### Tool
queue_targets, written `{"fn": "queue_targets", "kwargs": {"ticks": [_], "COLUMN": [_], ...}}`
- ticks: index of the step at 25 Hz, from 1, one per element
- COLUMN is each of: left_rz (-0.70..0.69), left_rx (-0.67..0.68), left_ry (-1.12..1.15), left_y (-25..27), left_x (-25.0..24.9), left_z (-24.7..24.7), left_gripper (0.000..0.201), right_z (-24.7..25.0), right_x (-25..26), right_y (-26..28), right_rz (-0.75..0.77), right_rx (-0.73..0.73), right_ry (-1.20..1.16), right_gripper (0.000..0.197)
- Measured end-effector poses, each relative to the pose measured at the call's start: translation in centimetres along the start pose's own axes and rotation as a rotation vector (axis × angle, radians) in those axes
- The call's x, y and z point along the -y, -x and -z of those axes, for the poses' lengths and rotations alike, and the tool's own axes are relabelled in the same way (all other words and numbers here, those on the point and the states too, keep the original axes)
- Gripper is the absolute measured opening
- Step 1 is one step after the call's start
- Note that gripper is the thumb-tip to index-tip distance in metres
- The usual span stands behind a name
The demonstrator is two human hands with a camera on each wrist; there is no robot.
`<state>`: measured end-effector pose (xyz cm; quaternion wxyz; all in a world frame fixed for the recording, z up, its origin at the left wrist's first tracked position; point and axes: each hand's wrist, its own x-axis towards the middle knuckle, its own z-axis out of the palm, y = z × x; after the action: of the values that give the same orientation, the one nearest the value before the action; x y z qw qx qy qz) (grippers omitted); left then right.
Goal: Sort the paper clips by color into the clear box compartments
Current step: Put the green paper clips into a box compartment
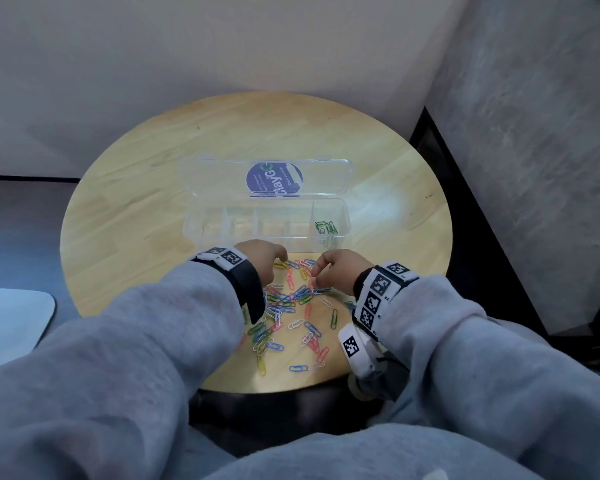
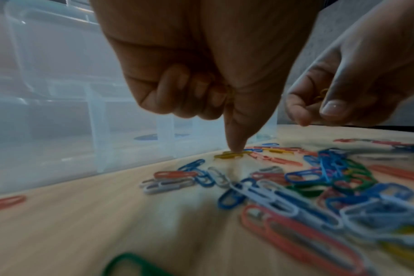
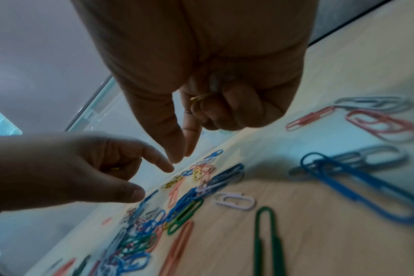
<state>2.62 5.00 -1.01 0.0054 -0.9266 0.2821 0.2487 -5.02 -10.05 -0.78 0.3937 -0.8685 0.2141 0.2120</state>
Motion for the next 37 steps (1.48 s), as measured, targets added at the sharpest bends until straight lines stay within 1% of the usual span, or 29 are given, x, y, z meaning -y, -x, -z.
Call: {"fn": "queue_targets", "kwargs": {"ticks": [3, 6, 9, 12, 14, 15, 17, 21, 23, 25, 28, 31, 34, 37], "left_rz": [0.004, -0.016, -0.013, -0.001, 0.004, 0.005, 0.002, 0.022, 0.043, 0.043, 0.039, 0.039, 0.036, 0.026], "left_rx": [0.025, 0.039, 0.033, 0.053, 0.059, 0.051, 0.044, 0.112, 0.147, 0.168, 0.187, 0.191, 0.182, 0.188], "left_ry": [-0.059, -0.077, -0.088, -0.113, -0.108, -0.102, -0.093, -0.136, -0.141, -0.137, -0.111, -0.105, -0.097, -0.102], "left_y": [-1.1, -1.6, -1.7, -1.6, -1.5, -1.5, -1.5, -1.7, -1.8, -1.8, -1.8, -1.6, -1.4, -1.1], "left_x": [0.1, 0.0, 0.0, -0.1, -0.1, 0.0, 0.0, -0.2, -0.2, -0.2, 0.4, 0.7, 0.5, 0.4], "left_z": [-0.3, -0.5, -0.6, -0.4, -0.4, -0.4, -0.5, -0.7, -1.0, -1.2, -1.4, -1.4, -1.5, -1.5], "left_gripper": [0.048, 0.034, 0.023, 0.014, 0.007, 0.01, 0.019, 0.023, 0.026, 0.028, 0.028, 0.021, 0.015, 0.012], "right_z": [-0.3, -0.5, -0.5, -0.8, -1.0, -1.0, -1.0, -1.5, -1.9, -2.2, -2.1, -1.9, -1.9, -2.0], "right_x": [0.7, 1.3, 1.5, 1.5, 1.4, 1.3, 1.3, 1.6, 1.7, 1.5, 0.6, -0.1, -0.6, -1.0], "right_y": [-0.7, -0.9, -1.1, -1.2, -1.4, -1.5, -1.6, -2.2, -2.7, -3.1, -3.0, -2.5, -1.9, -1.6], "right_rz": [0.017, 0.05, 0.097, 0.119, 0.129, 0.127, 0.13, 0.126, 0.076, 0.017, -0.022, -0.021, -0.015, -0.042], "right_rx": [-0.022, -0.023, 0.031, 0.072, 0.036, 0.013, 0.002, 0.045, 0.063, 0.077, 0.083, 0.074, 0.072, 0.064], "right_ry": [0.103, 0.205, 0.348, 0.417, 0.382, 0.358, 0.372, 0.459, 0.529, 0.534, 0.513, 0.483, 0.481, 0.391], "right_gripper": [0.018, 0.021, 0.025, 0.019, 0.008, 0.006, 0.009, 0.007, 0.013, 0.019, 0.02, 0.009, 0.005, 0.005]}}
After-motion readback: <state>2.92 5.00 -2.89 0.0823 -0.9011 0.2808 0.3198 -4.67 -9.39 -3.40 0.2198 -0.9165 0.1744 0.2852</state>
